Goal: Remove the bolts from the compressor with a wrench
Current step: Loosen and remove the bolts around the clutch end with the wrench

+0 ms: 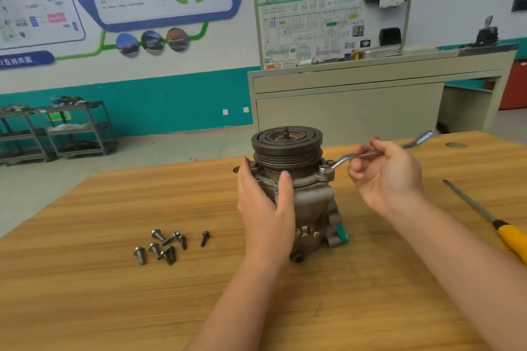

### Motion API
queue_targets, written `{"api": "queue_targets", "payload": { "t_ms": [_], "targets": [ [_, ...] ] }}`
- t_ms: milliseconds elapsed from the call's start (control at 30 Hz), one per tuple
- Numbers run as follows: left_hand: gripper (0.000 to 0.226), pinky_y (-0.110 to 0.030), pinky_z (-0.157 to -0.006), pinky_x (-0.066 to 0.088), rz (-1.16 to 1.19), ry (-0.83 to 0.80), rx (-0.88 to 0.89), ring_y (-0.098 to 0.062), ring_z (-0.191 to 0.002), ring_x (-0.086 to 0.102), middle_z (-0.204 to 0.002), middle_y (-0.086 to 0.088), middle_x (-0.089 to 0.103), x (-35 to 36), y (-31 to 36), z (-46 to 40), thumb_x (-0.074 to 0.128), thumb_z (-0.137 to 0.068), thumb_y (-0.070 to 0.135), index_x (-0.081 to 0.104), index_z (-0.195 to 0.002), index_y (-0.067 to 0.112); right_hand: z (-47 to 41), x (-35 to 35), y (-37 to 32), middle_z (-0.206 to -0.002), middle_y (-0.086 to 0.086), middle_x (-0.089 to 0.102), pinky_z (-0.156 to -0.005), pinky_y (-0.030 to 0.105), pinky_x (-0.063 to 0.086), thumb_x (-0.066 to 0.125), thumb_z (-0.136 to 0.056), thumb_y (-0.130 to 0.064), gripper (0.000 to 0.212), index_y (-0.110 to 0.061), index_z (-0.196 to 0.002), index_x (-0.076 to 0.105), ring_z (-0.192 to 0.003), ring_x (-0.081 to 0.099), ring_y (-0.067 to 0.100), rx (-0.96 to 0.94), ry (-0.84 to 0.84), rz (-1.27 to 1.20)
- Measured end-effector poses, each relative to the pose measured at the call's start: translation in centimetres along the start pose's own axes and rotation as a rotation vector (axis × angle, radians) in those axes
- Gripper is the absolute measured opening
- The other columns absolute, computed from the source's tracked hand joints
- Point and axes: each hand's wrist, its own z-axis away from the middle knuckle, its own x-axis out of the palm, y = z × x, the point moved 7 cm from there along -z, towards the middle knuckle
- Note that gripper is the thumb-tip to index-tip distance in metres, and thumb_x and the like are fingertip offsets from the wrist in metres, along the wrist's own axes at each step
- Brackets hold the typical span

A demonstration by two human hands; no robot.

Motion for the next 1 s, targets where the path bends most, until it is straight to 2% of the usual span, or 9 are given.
{"api": "queue_targets", "payload": {
  "t_ms": [67,167,233,367,533,733,867,933,1000],
  "targets": [
    [0.078,-0.032,-0.119,0.018,0.008,-0.010,-0.007,0.002,-0.139,0.019,-0.155,0.014,0.025,0.0,-0.2,-0.1,0.046,-0.091,0.054,0.013,-0.155,0.024,-0.8,0.8,0.5,-0.058,0.006,0.056,-0.037,0.017,0.034,0.034,-0.104,-0.016,0.023,-0.013,-0.083,0.044,-0.039,0.048,0.013,0.125,-0.055,-0.055],
    [0.089,-0.031,-0.117,0.022,0.038,-0.030,-0.020,0.000,-0.138,0.022,-0.153,0.015,0.026,0.0,-0.3,-0.1,0.054,-0.084,0.067,0.014,-0.154,0.029,-0.9,2.3,-1.5,-0.064,0.007,0.063,-0.047,0.018,0.048,0.035,-0.105,-0.025,0.028,-0.012,-0.084,0.049,-0.053,0.060,0.013,0.056,-0.164,-0.234],
    [0.110,-0.025,-0.112,0.021,0.053,-0.059,-0.037,0.003,-0.135,0.021,-0.150,0.020,0.024,0.1,-0.4,-0.2,0.059,-0.064,0.077,0.012,-0.153,0.033,-0.2,2.8,-3.5,-0.066,0.007,0.066,-0.049,0.020,0.051,0.035,-0.105,-0.027,0.026,-0.013,-0.087,0.048,-0.055,0.063,0.014,-0.106,-0.217,-0.199],
    [0.132,-0.032,-0.115,0.021,0.005,-0.140,-0.025,-0.004,-0.139,0.020,-0.138,0.031,0.019,0.4,-0.6,-0.4,0.074,-0.043,0.080,0.006,-0.149,0.042,3.1,2.8,-5.2,-0.070,0.004,0.067,-0.041,0.023,0.047,0.037,-0.105,-0.025,0.017,-0.019,-0.090,0.042,-0.044,0.060,0.018,-0.677,-0.234,0.300],
    [0.123,-0.037,-0.118,0.024,-0.040,-0.118,0.026,-0.007,-0.138,0.023,-0.140,0.022,0.023,0.2,-0.3,-0.6,0.072,-0.048,0.072,0.010,-0.148,0.038,5.9,3.9,-4.6,-0.075,0.001,0.065,-0.039,0.027,0.047,0.043,-0.101,-0.039,0.013,-0.028,-0.094,0.044,-0.045,0.061,0.010,-0.992,-0.402,0.508],
    [0.089,-0.032,-0.113,0.031,0.027,-0.080,0.031,0.001,-0.132,0.031,-0.130,0.030,0.030,0.0,-0.1,-0.5,0.059,-0.063,0.073,0.019,-0.139,0.048,6.6,3.8,-4.3,-0.063,0.012,0.062,-0.040,0.032,0.048,0.043,-0.102,-0.038,0.011,-0.030,-0.099,0.049,-0.049,0.061,0.005,-1.133,-0.502,0.631],
    [0.085,-0.016,-0.102,0.029,0.062,-0.056,0.039,0.010,-0.127,0.032,-0.124,0.042,0.026,-0.1,0.1,-0.7,0.058,-0.064,0.073,0.023,-0.136,0.047,6.7,3.8,-3.9,-0.062,0.008,0.063,-0.043,0.030,0.049,0.045,-0.101,-0.039,0.024,-0.017,-0.093,0.052,-0.051,0.061,0.003,-1.138,-0.488,0.654],
    [0.083,-0.018,-0.103,0.030,0.061,-0.064,0.036,0.008,-0.127,0.033,-0.125,0.041,0.026,0.0,0.1,-0.7,0.060,-0.066,0.070,0.023,-0.137,0.047,7.5,4.1,-3.2,-0.062,0.004,0.063,-0.044,0.028,0.050,0.050,-0.100,-0.039,0.029,-0.012,-0.091,0.057,-0.051,0.061,0.004,-1.183,-0.528,0.674],
    [0.081,-0.027,-0.109,0.032,0.047,-0.074,0.034,0.002,-0.130,0.034,-0.127,0.038,0.027,0.1,0.0,-0.7,0.063,-0.071,0.064,0.022,-0.139,0.046,8.8,4.7,-2.6,-0.061,0.001,0.064,-0.044,0.022,0.049,0.052,-0.098,-0.040,0.041,-0.004,-0.083,0.065,-0.049,0.061,0.006,-1.343,-0.518,0.793]
  ]
}}
